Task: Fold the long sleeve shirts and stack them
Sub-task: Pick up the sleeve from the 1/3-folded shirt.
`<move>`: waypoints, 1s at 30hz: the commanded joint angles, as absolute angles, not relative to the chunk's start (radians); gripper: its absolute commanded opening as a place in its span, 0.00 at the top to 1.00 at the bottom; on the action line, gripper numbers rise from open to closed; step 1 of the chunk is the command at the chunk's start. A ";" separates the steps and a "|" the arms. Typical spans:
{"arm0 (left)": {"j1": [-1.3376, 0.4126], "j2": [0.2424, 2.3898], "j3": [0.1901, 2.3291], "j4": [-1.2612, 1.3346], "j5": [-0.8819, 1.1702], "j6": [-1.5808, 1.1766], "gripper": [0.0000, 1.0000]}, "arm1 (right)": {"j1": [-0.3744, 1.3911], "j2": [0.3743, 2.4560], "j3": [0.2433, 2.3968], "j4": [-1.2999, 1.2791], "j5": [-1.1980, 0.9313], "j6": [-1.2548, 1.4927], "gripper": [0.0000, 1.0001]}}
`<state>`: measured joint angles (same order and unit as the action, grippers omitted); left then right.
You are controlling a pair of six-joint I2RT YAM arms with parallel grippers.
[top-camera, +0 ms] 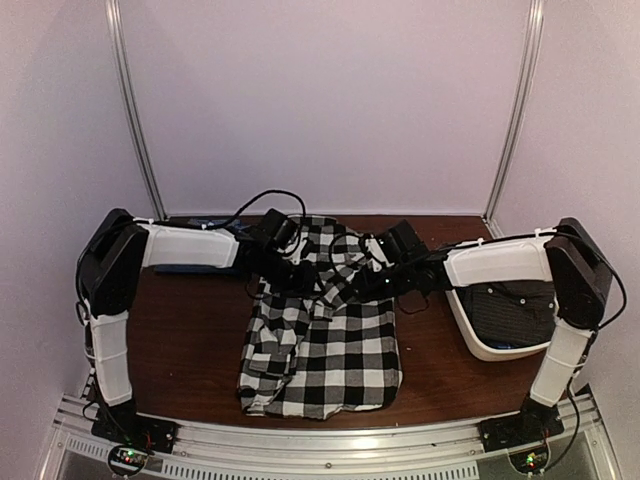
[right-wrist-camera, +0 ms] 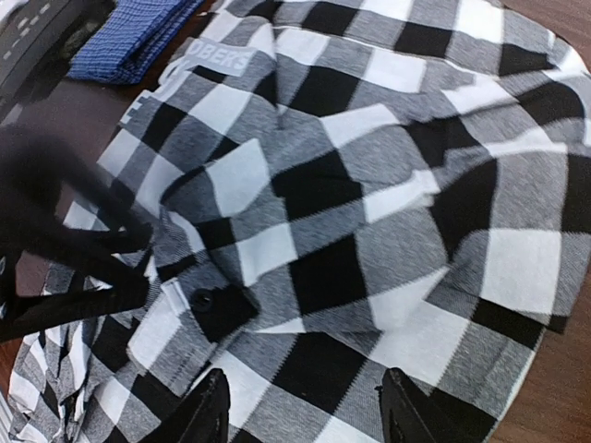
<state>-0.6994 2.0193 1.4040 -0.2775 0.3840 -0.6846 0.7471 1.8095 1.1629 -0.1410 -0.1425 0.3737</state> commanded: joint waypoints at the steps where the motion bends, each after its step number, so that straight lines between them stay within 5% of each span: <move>1: -0.785 2.018 1.506 -0.426 0.136 -0.617 0.50 | 0.687 1.692 1.060 -0.079 -0.132 0.470 0.43; 13: -0.955 2.242 1.869 -0.791 -0.336 -0.575 0.42 | 0.645 1.606 0.973 -0.053 -0.105 0.481 0.42; 30: -0.973 2.335 1.925 -0.807 -0.295 -0.554 0.39 | 0.607 1.600 0.927 -0.022 -0.131 0.486 0.42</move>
<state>-0.9668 2.3123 1.9049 -0.8108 -0.3008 -0.5713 0.6170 1.6287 0.9443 -0.0509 -0.1280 0.4782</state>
